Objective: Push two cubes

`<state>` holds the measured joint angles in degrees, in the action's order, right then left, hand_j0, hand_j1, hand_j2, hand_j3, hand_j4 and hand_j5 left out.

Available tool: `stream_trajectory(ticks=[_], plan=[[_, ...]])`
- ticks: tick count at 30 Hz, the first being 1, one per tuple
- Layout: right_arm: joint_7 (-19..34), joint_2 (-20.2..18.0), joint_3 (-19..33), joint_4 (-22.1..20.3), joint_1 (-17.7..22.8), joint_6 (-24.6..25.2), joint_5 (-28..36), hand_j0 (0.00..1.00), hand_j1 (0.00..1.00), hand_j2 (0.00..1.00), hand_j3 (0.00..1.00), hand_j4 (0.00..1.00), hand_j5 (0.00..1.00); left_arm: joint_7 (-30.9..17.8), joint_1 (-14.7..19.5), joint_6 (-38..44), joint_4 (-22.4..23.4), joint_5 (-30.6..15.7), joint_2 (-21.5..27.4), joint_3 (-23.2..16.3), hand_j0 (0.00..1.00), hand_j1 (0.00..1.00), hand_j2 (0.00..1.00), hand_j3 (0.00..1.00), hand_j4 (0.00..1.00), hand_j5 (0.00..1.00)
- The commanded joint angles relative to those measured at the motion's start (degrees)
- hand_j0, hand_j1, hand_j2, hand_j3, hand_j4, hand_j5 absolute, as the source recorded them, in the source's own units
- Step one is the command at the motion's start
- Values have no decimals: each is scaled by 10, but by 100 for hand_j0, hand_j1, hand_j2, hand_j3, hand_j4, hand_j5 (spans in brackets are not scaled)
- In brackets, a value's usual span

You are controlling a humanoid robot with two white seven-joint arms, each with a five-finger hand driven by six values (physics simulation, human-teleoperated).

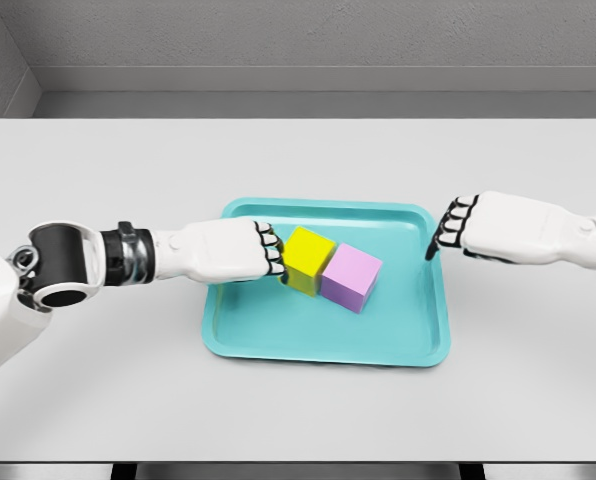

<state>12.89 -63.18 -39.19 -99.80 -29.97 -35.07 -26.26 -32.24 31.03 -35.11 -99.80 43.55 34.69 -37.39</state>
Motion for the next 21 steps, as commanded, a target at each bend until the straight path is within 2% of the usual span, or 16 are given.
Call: stream_trajectory(ticks=[1, 4, 8, 14, 17, 21], plan=[[-1, -11, 9, 0, 0, 1, 7, 64, 64, 64, 64, 64, 64, 0, 0, 1, -10, -6, 16, 1, 61, 61, 61, 61, 61, 61], [0, -14, 10, 0, 0, 1, 17, 64, 64, 64, 64, 64, 64, -1, 0, 1, -25, -14, 22, 5, 62, 62, 62, 62, 62, 62], [1, -13, 9, 0, 1, 1, 17, 64, 64, 64, 64, 64, 64, -1, 2, 1, -34, -39, 22, 35, 60, 60, 60, 60, 60, 60], [4, -3, 1, -2, 4, 1, 9, 64, 64, 64, 64, 64, 64, -1, 5, 1, -34, -45, 24, 36, 62, 62, 62, 62, 62, 62], [6, 35, -8, -1, 9, 1, -12, 64, 64, 64, 64, 64, 64, -1, 4, 1, -34, -45, 27, 40, 62, 62, 62, 62, 62, 62], [7, 57, -13, -1, 11, 1, -20, 63, 63, 63, 63, 63, 63, 0, 3, 1, -34, -50, 41, 45, 63, 63, 63, 63, 63, 63]])
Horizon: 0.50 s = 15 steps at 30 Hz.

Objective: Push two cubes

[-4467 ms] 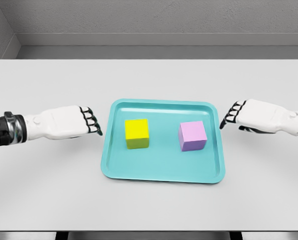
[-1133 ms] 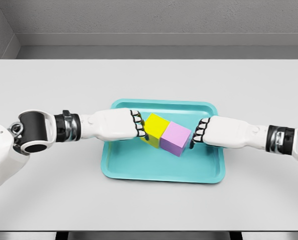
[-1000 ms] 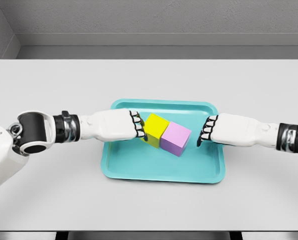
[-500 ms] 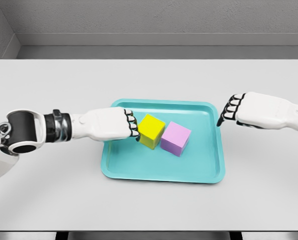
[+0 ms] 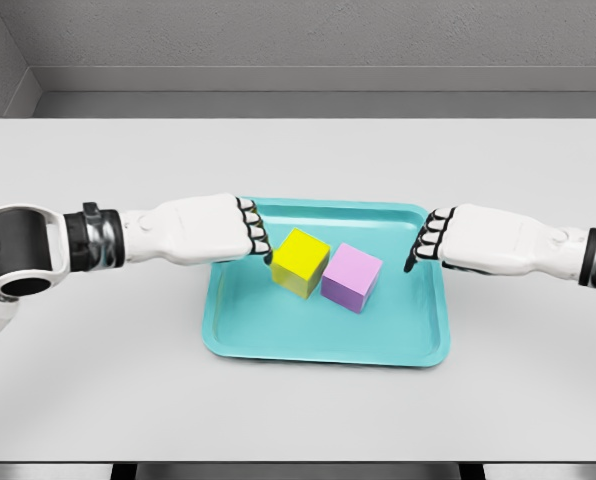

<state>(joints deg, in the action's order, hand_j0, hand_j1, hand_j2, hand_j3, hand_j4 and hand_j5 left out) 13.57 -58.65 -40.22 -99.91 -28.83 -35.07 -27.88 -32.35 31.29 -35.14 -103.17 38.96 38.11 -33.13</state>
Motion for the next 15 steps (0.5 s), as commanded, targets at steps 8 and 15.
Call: stream_trajectory(ticks=[8, 15], plan=[[0, 36, -43, 9, 0, 1, -31, 63, 63, 63, 63, 63, 63, 0, -6, 1, 7, -6, 14, 6, 63, 63, 63, 63, 63, 63], [0, 64, -53, 30, 0, 1, -41, 63, 63, 63, 63, 63, 63, -1, -2, 1, 18, -5, 10, 25, 63, 63, 63, 63, 63, 63]])
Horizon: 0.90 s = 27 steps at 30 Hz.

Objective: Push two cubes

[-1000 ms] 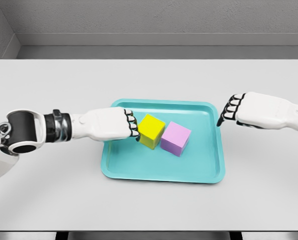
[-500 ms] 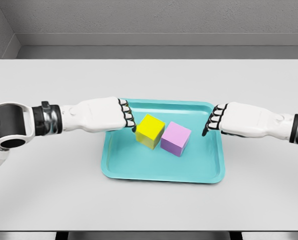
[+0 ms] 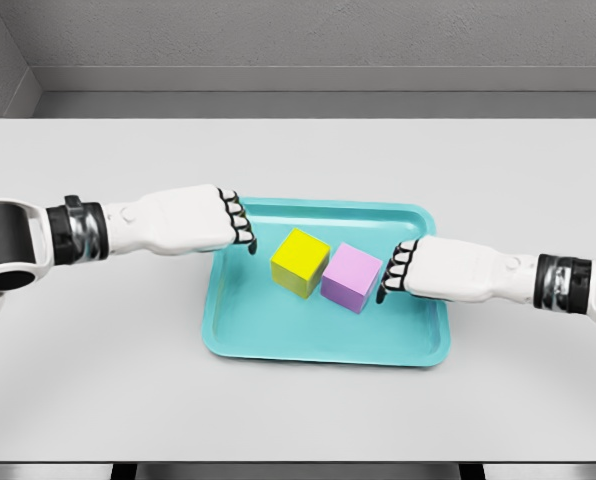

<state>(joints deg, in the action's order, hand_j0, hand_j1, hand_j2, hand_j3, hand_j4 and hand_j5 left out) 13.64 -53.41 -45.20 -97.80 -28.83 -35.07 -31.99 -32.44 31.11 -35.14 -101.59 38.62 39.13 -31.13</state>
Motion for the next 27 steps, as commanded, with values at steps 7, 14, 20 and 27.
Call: stream_trajectory(ticks=[7, 14, 20, 27], plan=[[-1, 16, -14, 13, -3, 1, -5, 63, 63, 63, 63, 63, 63, 0, -3, 1, 3, -3, 2, 17, 63, 63, 63, 63, 63, 63], [-1, 35, -18, 34, -4, 1, -12, 63, 63, 63, 63, 63, 63, 0, -1, 1, 3, -9, 3, 17, 63, 63, 63, 63, 63, 63], [-1, 35, -18, 35, -3, 1, -12, 63, 63, 63, 63, 63, 63, 1, -2, 1, 2, -13, 4, 22, 63, 63, 63, 63, 63, 63], [-1, 35, -24, 28, -2, 1, -12, 63, 63, 63, 63, 63, 63, 1, -2, 1, 2, -14, 9, 22, 63, 63, 63, 63, 63, 63]])
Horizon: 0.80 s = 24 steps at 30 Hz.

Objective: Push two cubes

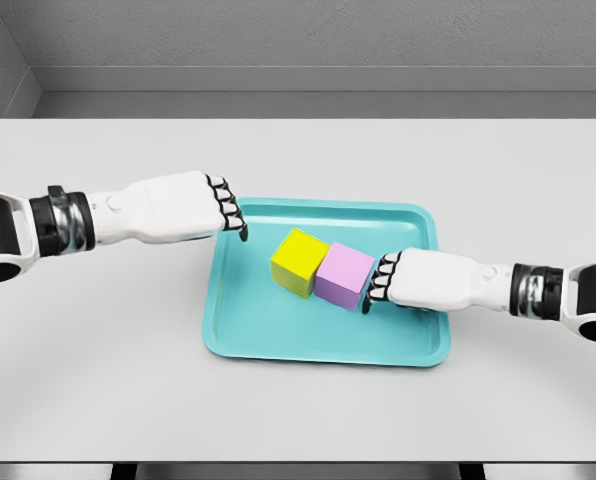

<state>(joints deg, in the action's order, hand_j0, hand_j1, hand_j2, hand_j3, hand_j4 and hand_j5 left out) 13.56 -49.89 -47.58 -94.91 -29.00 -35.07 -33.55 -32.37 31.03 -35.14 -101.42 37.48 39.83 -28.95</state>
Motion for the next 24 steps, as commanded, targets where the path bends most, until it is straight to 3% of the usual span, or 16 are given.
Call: stream_trajectory(ticks=[1, 20, 24], plan=[[0, 0, -1, -2, 0, 1, 4, 63, 63, 63, 63, 63, 63, 0, 0, 1, 0, -4, 2, 0, 63, 63, 63, 63, 63, 63], [0, 0, -16, -27, -1, 1, 2, 63, 63, 63, 63, 63, 63, 0, 0, 1, 1, -7, 8, 4, 63, 63, 63, 63, 63, 63], [-1, -16, -14, -22, -3, 1, 3, 64, 64, 64, 64, 64, 64, 0, 0, 1, 1, -12, 12, 4, 64, 64, 64, 64, 64, 64]])
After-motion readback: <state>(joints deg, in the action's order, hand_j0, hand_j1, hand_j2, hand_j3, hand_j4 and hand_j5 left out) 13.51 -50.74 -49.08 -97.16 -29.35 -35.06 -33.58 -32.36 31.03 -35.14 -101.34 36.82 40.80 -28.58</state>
